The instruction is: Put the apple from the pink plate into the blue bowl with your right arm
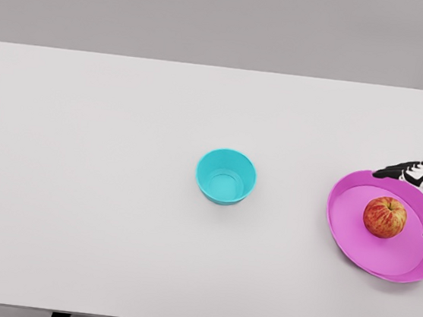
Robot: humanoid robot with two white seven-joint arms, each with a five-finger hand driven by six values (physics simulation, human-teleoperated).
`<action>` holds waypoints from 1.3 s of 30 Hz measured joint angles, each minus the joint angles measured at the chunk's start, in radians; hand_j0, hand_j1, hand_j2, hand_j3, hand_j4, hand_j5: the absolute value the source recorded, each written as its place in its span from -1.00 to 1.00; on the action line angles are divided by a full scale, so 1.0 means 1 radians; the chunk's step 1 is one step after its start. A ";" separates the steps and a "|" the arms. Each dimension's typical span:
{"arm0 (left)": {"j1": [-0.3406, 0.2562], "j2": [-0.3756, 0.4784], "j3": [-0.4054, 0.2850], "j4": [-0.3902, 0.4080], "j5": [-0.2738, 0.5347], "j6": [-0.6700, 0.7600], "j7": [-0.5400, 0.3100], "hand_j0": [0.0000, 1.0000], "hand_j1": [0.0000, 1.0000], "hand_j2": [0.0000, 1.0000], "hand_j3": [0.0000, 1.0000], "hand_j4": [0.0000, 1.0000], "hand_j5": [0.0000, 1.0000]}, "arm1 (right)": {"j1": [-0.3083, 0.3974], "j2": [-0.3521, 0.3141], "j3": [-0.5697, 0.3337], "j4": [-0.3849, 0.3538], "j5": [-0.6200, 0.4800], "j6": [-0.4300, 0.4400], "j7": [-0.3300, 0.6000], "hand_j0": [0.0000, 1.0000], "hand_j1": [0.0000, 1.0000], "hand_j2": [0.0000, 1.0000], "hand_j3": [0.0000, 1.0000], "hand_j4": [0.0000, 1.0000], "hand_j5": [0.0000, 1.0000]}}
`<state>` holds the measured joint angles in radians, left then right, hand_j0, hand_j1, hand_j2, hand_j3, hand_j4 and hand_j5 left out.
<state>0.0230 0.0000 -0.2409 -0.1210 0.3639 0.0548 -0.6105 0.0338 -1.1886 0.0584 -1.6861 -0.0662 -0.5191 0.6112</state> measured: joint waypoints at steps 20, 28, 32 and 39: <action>0.000 0.000 0.000 0.000 0.000 0.000 0.000 1.00 1.00 1.00 1.00 1.00 1.00 | -0.081 0.130 0.087 0.051 0.163 0.016 0.000 1.00 1.00 1.00 1.00 1.00 1.00; 0.000 0.000 0.000 0.000 0.000 0.000 0.000 1.00 1.00 1.00 1.00 1.00 1.00 | -0.089 0.137 0.116 0.068 0.176 0.016 0.000 1.00 1.00 1.00 1.00 1.00 1.00; 0.000 0.000 0.000 0.000 0.000 0.000 0.000 1.00 1.00 1.00 1.00 1.00 1.00 | -0.118 0.140 0.130 0.088 0.198 0.014 0.000 1.00 1.00 1.00 1.00 1.00 1.00; 0.000 0.000 0.000 0.000 0.000 0.000 0.000 1.00 1.00 1.00 1.00 1.00 1.00 | -0.156 0.163 0.187 0.127 0.219 0.008 0.000 1.00 1.00 1.00 1.00 1.00 1.00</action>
<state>0.0230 0.0000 -0.2409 -0.1210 0.3639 0.0548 -0.6105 -0.1227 -1.0252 0.2459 -1.5595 0.1527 -0.5112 0.6112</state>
